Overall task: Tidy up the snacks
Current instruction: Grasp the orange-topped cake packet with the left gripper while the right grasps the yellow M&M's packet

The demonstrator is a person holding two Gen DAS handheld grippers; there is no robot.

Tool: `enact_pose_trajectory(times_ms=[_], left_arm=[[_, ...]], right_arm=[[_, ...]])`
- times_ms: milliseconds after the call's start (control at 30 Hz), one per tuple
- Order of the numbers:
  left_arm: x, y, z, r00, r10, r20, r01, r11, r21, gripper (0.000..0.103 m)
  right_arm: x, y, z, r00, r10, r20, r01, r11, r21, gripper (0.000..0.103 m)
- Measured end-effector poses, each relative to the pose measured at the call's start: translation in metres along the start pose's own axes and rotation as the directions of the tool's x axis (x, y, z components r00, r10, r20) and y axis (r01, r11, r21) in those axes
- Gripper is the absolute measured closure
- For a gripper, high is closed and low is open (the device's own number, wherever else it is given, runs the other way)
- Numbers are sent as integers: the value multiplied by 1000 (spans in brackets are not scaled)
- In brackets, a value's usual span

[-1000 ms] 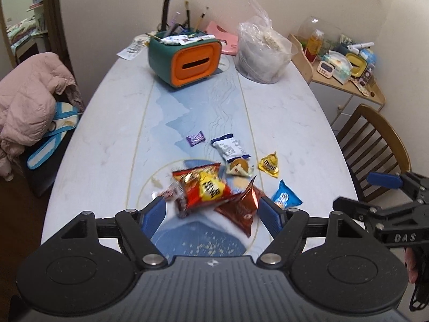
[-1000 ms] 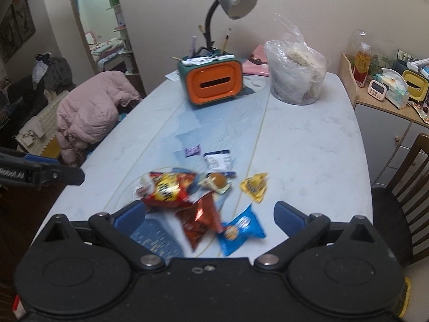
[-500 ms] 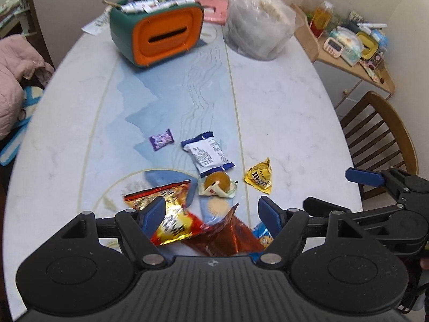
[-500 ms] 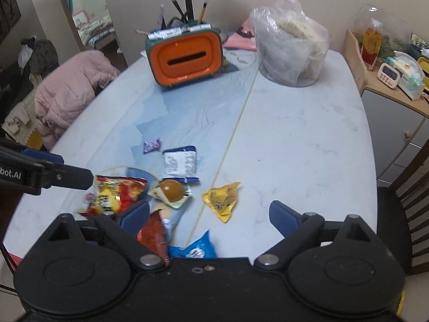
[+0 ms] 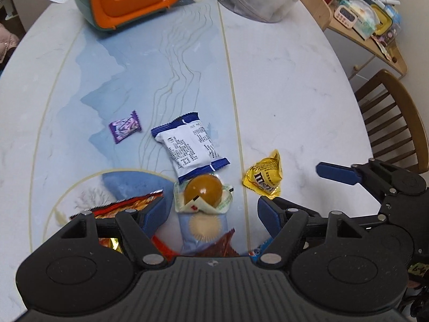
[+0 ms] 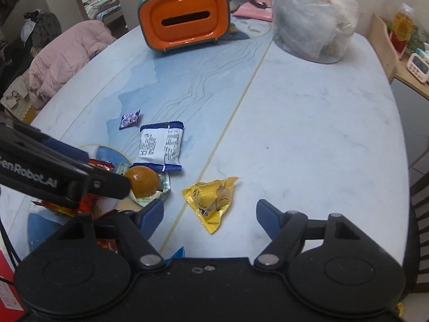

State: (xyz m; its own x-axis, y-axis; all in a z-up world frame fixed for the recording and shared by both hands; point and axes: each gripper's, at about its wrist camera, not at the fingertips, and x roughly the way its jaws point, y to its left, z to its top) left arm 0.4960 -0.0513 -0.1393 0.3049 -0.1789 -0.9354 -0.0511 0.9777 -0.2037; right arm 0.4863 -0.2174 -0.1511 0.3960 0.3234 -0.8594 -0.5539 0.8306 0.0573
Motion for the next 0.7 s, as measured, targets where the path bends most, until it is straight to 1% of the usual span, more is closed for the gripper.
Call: enact_pose_trajectory(times_ms=[67, 133, 167, 267, 400, 567, 700], left_arm=[[9, -1, 2, 1000, 2, -10, -2, 1000, 11, 29], [17, -2, 3, 1000, 9, -19, -9, 1000, 18, 35], [21, -2, 4, 1000, 13, -25, -13, 1000, 20, 36], [31, 1, 7, 999, 17, -38, -16, 1000, 10, 37], [43, 2, 8, 998, 22, -52, -21, 1000, 5, 42], [51, 1, 10, 998, 30, -54, -30, 1000, 3, 44], [53, 3, 11, 998, 34, -56, -34, 999, -3, 50]], right_arm=[[8, 1, 0, 1000, 4, -2, -4, 1000, -17, 31], [15, 2, 0, 1000, 3, -5, -3, 999, -37, 35], [19, 3, 0, 1000, 2, -6, -2, 999, -47, 38], [28, 5, 1, 1000, -7, -9, 7, 998, -66, 42], [40, 7, 1, 1000, -16, -11, 15, 996, -83, 47], [48, 9, 2, 1000, -20, -2, 20, 995, -97, 53], [52, 10, 2, 1000, -21, 5, 22, 994, -103, 57]])
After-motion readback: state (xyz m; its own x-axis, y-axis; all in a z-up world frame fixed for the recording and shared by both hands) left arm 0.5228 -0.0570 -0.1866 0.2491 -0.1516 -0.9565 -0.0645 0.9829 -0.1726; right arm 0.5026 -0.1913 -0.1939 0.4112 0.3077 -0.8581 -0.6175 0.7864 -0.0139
